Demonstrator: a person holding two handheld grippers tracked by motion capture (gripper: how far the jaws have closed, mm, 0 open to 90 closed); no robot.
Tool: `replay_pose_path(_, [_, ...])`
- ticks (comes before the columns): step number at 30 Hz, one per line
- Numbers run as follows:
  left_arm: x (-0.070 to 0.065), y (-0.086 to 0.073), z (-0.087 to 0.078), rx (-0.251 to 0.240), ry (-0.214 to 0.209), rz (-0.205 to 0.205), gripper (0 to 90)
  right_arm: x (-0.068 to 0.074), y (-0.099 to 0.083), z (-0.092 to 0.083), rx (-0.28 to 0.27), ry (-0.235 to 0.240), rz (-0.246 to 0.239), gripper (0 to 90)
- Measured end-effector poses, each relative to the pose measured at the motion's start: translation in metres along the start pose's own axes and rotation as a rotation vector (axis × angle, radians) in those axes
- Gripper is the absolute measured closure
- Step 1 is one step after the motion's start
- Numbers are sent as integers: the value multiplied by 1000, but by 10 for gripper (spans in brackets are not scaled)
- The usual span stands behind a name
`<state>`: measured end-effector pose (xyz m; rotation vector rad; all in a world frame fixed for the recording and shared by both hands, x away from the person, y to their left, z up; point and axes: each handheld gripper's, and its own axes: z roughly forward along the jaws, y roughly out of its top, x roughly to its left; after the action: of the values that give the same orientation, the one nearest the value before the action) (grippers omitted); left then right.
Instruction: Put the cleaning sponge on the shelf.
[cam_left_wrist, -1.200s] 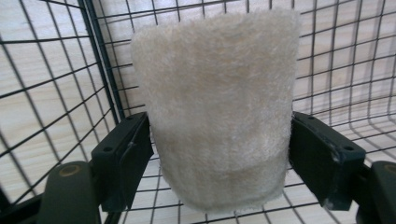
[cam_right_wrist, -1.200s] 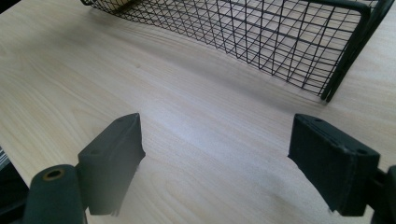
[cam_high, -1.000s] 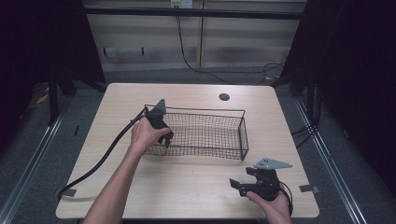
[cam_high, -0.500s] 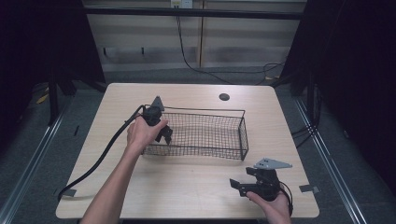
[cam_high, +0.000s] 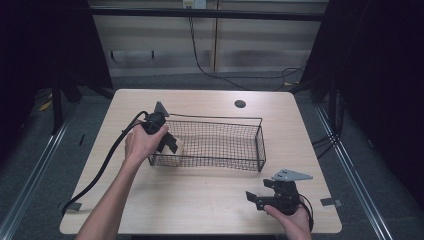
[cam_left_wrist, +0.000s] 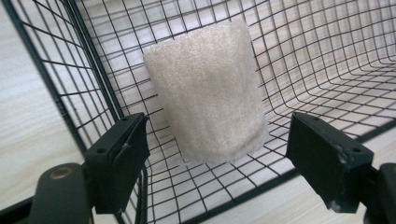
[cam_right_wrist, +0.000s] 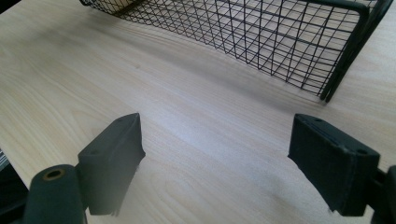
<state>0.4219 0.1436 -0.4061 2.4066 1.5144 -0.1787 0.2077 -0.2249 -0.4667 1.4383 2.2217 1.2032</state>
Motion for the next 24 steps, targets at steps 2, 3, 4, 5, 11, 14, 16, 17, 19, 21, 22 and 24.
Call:
replay_pose_path(2, [-1,-3,-7,-30,-12,37,207,-1,0,0,0,0,-1,175])
replay_pose_path(3, [-1,-4,-9,-39,-16,52,207,-1,0,0,0,0,-1,175])
replay_pose_path(4, [-1,-4,-9,-39,-16,52,207,0,0,0,0,0,-1,175])
replay_pose_path(5, [-1,-6,-14,-65,-29,66,207,0,0,0,0,-1,0,175])
replay_pose_path(11, [-2,-12,-25,-113,-37,108,167,0,0,0,-1,-2,1,175])
replay_pose_path(14, [-2,-19,-31,-129,-45,122,176,0,0,0,-1,-2,1,174])
replay_pose_path(16, [-1,-24,-32,-129,-44,138,187,0,0,0,-1,-2,1,175])
replay_pose_path(17, [0,-26,-33,-136,-44,148,198,0,0,0,-1,-3,1,174])
replay_pose_path(19, [1,-32,-35,-158,-44,159,199,-1,0,0,-1,-4,1,175])
replay_pose_path(21, [5,-35,-37,-180,-56,174,200,-1,0,0,-2,-3,0,175])
replay_pose_path(22, [5,-35,-37,-180,-56,174,200,-1,0,0,-2,-3,0,175])
replay_pose_path(24, [11,-43,-43,-214,-48,183,201,0,0,0,-1,-5,1,175])
